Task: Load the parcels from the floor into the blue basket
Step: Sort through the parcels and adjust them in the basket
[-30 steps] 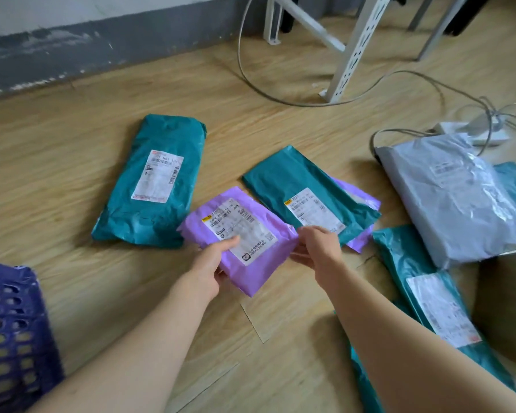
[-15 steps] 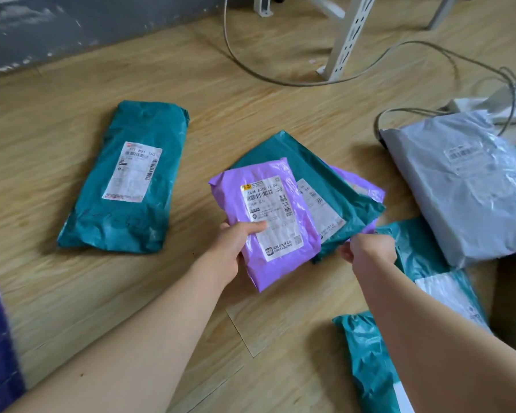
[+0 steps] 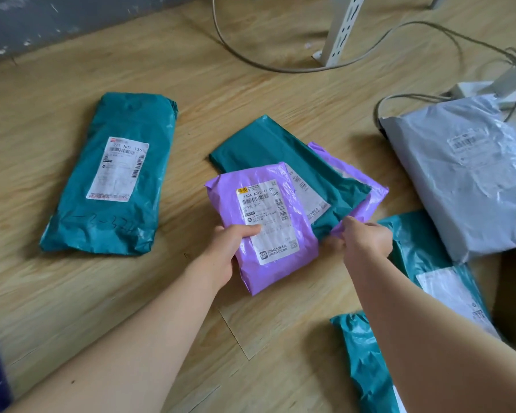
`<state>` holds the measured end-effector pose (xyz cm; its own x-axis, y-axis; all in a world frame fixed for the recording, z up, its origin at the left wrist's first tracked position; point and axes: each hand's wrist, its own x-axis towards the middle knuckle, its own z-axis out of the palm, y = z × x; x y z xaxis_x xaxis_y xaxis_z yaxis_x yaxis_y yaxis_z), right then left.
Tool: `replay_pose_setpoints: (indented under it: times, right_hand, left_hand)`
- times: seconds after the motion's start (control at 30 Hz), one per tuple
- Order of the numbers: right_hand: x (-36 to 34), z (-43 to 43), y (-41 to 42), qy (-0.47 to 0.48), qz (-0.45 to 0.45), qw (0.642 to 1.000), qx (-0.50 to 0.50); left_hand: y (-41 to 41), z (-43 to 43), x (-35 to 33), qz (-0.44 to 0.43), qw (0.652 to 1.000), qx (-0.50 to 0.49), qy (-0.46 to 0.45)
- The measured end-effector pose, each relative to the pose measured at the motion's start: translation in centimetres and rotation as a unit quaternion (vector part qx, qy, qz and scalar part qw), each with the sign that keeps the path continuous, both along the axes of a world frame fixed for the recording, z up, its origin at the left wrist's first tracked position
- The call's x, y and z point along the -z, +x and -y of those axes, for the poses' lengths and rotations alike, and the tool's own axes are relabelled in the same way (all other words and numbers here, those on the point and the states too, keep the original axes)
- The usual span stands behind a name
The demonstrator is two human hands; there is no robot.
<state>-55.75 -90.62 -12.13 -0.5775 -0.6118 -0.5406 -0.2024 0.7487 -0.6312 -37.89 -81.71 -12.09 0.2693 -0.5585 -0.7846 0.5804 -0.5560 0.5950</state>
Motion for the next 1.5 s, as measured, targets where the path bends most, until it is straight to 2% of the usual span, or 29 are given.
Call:
replay_pose_setpoints:
  times: [0.17,0.3,0.37,0.53,0.73,0.9,1.13,1.27,1.5]
  right_hand:
    - [-2.5,-1.4,-0.5,-0.017,0.015,0.998,0.057]
    - [-6.4,-2.0,-1.0,-0.029,0.097,0.993,0.060]
    - [-9.5,-2.7,-1.4,-0.005,0.108,0.993,0.058]
    - [-19.4,-5.5,-2.4,0.026,0.025,0.999,0.017]
    - [-30.4,-8.1,-0.6,0.060,0.113,0.992,0.013]
    - [-39.1,-11.4,3.5,0.134,0.230,0.961,-0.071]
    - [-48.5,-16.2,9.4,0.174,0.277,0.930,-0.169]
    - [-51.7,-19.5,12.2,0.177,0.324,0.905,-0.213]
    - [-54.0,-26.9,18.7,0.193,0.304,0.882,-0.304]
  left_hand:
    - [0.0,0.0,-2.1,-0.019,1.000,0.010,0.015]
    - [0.5,-0.1,-6.3,-0.007,1.000,0.019,0.014]
    - [0.7,-0.9,-9.4,-0.011,0.999,0.022,0.021]
    - [0.6,-4.1,-18.1,-0.031,0.999,0.010,0.043]
    - [1.4,-8.5,-30.4,-0.072,0.996,-0.019,0.056]
    - [3.2,-12.3,-40.0,-0.084,0.992,-0.073,0.058]
    - [8.2,-19.8,-49.8,-0.046,0.983,-0.174,0.045]
    - [10.5,-25.3,-53.2,-0.022,0.976,-0.214,0.042]
    - [14.2,-34.7,-55.5,-0.025,0.962,-0.262,0.075]
